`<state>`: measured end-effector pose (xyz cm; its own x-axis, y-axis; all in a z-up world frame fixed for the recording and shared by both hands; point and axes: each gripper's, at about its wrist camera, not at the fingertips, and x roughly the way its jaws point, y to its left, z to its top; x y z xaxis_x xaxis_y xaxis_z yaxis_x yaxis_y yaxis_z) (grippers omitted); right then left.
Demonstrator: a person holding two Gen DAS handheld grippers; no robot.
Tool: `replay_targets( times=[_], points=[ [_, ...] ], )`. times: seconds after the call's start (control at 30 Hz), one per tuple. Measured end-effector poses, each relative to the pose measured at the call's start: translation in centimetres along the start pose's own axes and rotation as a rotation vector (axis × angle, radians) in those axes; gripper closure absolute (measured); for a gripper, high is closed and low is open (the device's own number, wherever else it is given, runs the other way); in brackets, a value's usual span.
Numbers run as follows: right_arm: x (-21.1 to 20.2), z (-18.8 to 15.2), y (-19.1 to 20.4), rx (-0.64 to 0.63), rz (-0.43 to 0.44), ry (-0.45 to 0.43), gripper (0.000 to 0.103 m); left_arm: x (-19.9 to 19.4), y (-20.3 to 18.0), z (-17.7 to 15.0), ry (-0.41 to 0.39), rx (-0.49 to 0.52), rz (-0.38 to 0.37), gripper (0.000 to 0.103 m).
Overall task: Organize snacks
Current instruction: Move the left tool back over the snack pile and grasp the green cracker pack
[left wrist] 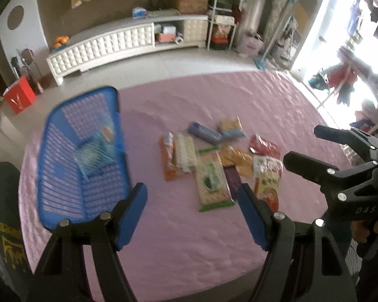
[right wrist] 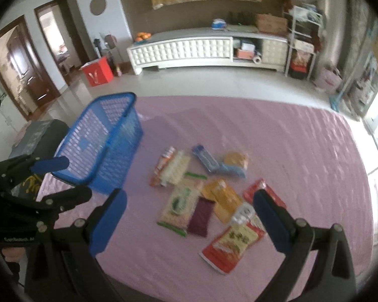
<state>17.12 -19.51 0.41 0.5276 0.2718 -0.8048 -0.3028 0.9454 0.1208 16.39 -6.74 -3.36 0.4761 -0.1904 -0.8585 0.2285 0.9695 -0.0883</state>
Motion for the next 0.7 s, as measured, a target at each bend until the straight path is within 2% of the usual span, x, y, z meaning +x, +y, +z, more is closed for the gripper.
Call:
replay_targets(
  times=[0.07,0.27,0.7],
  points=[
    [0.2,-1.2,-0.8,0.02,-0.022,0.011,0.001,1.4,-0.8,-0.5,0.021,-0.003,-0.031,0.031],
    [1.5,-4.4,-3.1,0.058,-0.038,0.048,0.001,5.3,-2.9,-2.1,0.088,0.032,-0.043,0.031],
    [6.3,-7.7,-6.7,0.131,-0.058,0.117,0.002,13.0,-2.3,-2.3,0.222,-0.026,-0.035,0.031]
  ],
)
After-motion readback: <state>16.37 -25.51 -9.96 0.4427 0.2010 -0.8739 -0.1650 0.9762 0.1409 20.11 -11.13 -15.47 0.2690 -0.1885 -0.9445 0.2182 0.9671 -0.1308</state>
